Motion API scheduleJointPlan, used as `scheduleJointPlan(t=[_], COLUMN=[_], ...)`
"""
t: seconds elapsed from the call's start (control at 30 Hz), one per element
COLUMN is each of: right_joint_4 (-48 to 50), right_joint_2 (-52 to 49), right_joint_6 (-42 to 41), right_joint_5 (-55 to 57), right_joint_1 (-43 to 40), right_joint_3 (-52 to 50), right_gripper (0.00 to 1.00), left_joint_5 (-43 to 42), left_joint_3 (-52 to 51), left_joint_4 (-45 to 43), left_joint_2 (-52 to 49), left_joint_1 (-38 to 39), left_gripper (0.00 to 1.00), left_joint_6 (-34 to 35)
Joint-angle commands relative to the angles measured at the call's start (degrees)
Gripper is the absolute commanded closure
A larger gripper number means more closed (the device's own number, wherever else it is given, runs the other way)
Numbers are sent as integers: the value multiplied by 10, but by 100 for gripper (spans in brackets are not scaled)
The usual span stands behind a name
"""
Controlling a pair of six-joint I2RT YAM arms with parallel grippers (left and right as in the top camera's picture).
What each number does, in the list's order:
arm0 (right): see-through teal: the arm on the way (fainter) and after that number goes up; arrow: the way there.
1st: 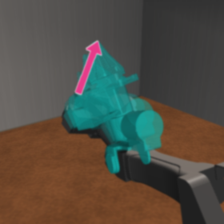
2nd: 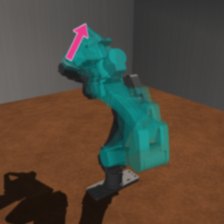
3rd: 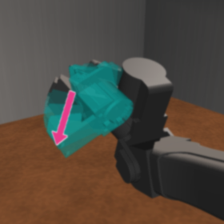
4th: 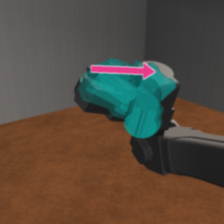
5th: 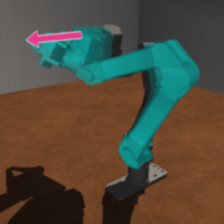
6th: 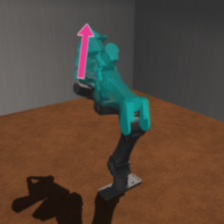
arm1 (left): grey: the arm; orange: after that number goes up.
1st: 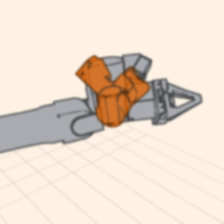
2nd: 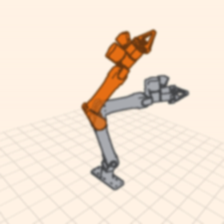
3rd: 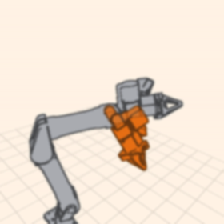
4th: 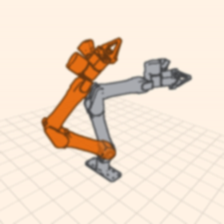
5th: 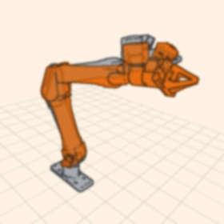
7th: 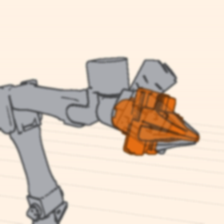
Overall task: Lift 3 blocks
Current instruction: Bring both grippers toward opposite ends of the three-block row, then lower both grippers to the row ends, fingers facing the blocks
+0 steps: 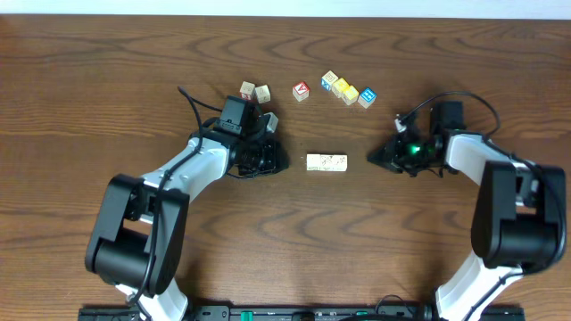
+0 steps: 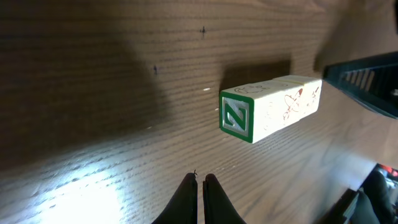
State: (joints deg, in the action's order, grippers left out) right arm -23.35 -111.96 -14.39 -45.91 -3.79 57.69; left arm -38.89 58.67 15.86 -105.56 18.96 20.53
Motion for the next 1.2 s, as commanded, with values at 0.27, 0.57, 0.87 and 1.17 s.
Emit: scheduleJointPlan(t=[0.27,0.57,0.87,1.17], right_joint_4=[20,15,13,14], right_joint_2=[-25,-25,-25,-25], right_joint_6=[44,44,15,-15], right_joint_5=[-146,-148,-96,-48], right_joint_1=[3,6,27,43], right_joint_3=[-2,-2,-2,-2], right_gripper=[99,99,99,99], left_joint_5=[-57,-52,-19,-7], left_joint_3=[-5,-5,-5,-5], left_joint_4=[-56,-86,-103,-104], left_joint_2=[-46,-57,-57,-57], left_joint_1=[-1,-1,1,12], left_gripper=[93,93,93,93], left_joint_6=[-1,34,49,51])
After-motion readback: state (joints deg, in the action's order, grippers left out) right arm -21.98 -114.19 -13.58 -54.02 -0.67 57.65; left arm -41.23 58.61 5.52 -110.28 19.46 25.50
